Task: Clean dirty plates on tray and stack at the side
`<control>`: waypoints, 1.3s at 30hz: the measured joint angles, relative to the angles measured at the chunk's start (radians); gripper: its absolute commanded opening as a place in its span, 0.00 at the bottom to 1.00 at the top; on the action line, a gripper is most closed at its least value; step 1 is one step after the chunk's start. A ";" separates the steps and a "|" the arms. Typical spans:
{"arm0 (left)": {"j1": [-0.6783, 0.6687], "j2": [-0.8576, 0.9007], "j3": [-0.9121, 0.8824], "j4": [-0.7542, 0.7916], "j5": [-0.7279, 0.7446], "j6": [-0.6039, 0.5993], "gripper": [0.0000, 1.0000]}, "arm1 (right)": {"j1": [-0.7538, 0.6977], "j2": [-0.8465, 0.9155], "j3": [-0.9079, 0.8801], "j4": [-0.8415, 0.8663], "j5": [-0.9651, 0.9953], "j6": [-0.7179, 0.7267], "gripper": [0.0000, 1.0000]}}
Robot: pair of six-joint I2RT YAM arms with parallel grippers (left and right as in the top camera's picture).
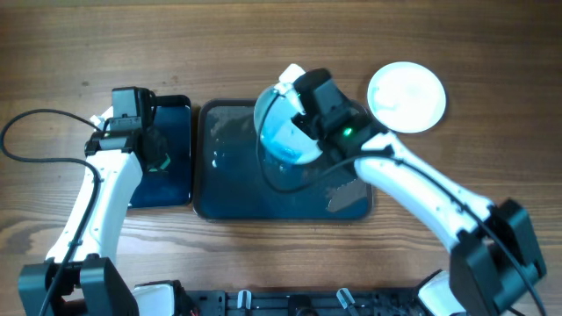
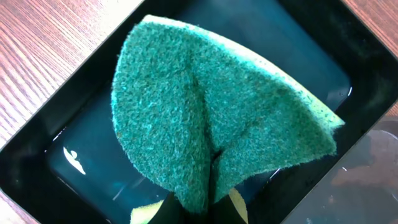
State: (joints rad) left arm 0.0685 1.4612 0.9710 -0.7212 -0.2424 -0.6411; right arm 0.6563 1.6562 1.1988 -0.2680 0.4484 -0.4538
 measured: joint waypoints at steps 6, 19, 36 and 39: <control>0.005 0.083 0.000 0.040 0.026 0.000 0.04 | 0.169 -0.044 0.019 0.374 0.426 -0.470 0.04; 0.005 0.216 -0.001 0.082 0.055 -0.001 0.21 | 0.268 -0.047 0.019 0.420 0.628 -0.825 0.04; 0.068 -0.126 -0.002 0.028 0.094 0.005 0.64 | -0.161 -0.250 0.021 -0.049 -0.098 0.029 0.04; 0.068 -0.131 -0.002 0.014 0.095 0.004 0.69 | -0.340 -0.275 0.021 -0.113 -0.269 0.168 0.04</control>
State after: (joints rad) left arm 0.1360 1.3304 0.9688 -0.7074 -0.1471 -0.6369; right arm 0.3161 1.3808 1.2201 -0.3809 0.1795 -0.2855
